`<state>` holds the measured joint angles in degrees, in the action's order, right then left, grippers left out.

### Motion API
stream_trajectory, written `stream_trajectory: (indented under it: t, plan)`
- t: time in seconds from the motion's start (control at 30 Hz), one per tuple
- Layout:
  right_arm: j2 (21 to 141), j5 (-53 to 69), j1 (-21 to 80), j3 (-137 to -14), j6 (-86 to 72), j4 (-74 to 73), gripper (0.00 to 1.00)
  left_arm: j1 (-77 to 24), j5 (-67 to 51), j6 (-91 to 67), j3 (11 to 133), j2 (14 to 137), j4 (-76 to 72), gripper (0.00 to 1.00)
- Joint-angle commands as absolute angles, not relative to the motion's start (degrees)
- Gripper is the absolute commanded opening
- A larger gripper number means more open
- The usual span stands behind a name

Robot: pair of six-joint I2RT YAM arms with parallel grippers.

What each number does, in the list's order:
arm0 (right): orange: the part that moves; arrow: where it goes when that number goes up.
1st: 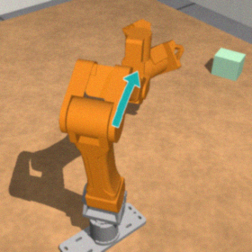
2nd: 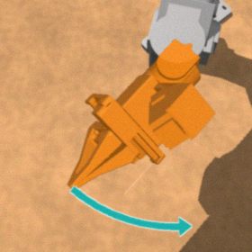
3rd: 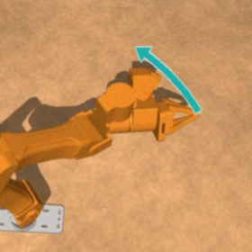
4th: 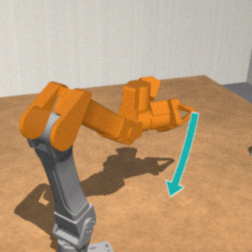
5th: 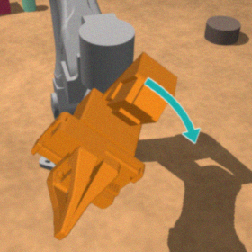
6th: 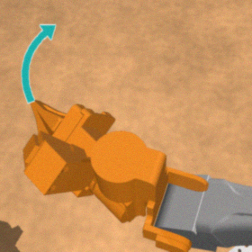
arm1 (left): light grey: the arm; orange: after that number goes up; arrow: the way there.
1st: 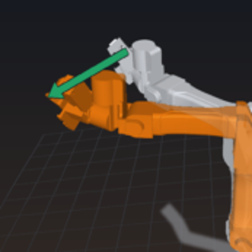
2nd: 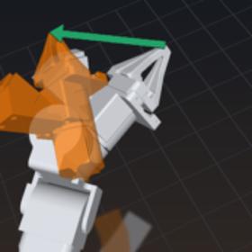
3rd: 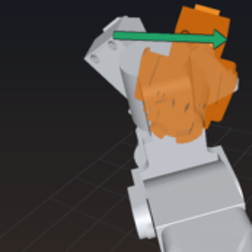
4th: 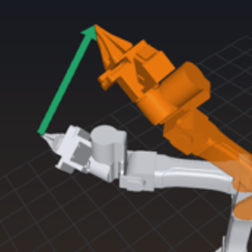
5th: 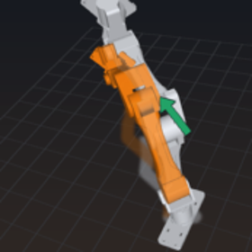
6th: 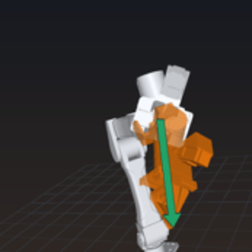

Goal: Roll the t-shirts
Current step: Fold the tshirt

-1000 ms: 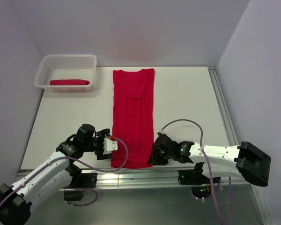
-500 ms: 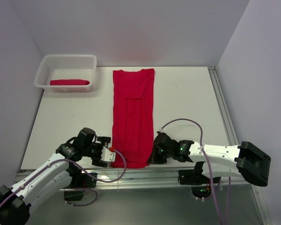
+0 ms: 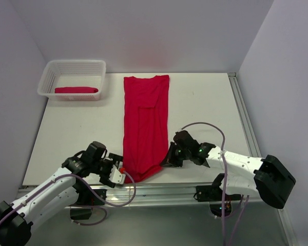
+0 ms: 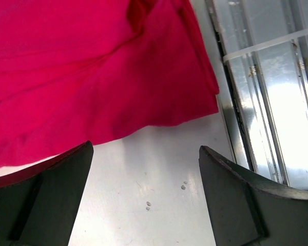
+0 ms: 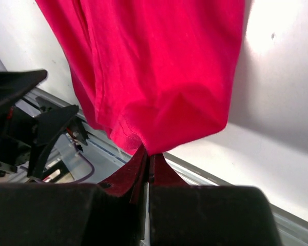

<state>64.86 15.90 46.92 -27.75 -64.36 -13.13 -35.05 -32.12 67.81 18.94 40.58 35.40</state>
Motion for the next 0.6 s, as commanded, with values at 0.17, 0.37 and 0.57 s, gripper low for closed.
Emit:
stream_trajectory:
  t: [0.17,0.37,0.57]
  plan:
    - [68.11,21.09,42.46,-29.53,-62.31,-9.76,0.00,-37.97,-36.21,71.46,20.21,43.41,35.16,0.82]
    - [70.04,23.11,40.08,-29.35,-61.88,-7.82,0.00,-39.73,-36.91,70.05,20.57,44.91,32.00,0.70]
    - [71.54,24.60,38.76,-28.57,-61.79,-5.72,0.00,-39.73,-37.88,70.22,19.78,41.58,31.81,0.75]
